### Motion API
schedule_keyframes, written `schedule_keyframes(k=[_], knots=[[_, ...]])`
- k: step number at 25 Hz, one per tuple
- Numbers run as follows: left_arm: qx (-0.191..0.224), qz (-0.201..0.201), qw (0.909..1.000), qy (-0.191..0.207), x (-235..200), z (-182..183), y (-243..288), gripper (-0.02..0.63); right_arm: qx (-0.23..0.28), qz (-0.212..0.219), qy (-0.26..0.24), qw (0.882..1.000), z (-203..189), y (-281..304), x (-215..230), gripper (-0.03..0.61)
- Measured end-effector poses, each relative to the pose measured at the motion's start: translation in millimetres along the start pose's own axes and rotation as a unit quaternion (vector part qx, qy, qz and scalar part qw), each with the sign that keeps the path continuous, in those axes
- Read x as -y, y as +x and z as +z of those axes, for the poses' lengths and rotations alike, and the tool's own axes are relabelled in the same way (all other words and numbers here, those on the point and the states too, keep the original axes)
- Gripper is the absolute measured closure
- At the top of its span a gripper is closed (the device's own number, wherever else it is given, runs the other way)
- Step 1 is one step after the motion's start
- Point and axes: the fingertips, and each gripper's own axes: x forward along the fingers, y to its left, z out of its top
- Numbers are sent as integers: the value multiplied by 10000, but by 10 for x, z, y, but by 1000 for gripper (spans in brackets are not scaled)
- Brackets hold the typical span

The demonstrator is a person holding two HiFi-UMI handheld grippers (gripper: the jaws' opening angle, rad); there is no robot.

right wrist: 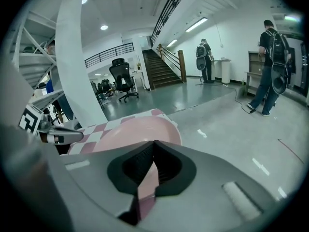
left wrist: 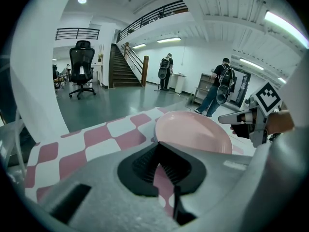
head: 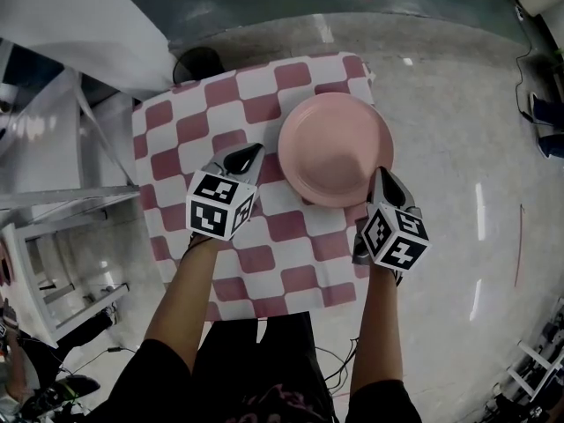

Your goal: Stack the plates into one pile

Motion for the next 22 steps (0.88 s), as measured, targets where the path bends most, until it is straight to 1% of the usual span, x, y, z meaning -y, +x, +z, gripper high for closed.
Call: schedule_keyframes(k=[4, 7, 12, 17, 22], knots=[[56, 55, 10000, -55, -16, 6, -17, 617, 43, 77, -245, 9997, -1, -1, -57, 575], [91, 92, 9999, -86, -24, 10, -42, 617, 133, 186, -328, 9992, 9, -25, -121, 574], [276, 120, 9995, -103, -6, 100, -126, 617, 370, 428, -381, 9977, 89, -80, -249, 574], [460, 230, 9986, -98, -28, 157, -265, 617, 663, 644, -420, 9948, 193, -181, -386, 574], [644, 343, 9973, -102, -26, 249, -443, 617, 872, 771, -419, 9923, 270, -323, -472, 574]])
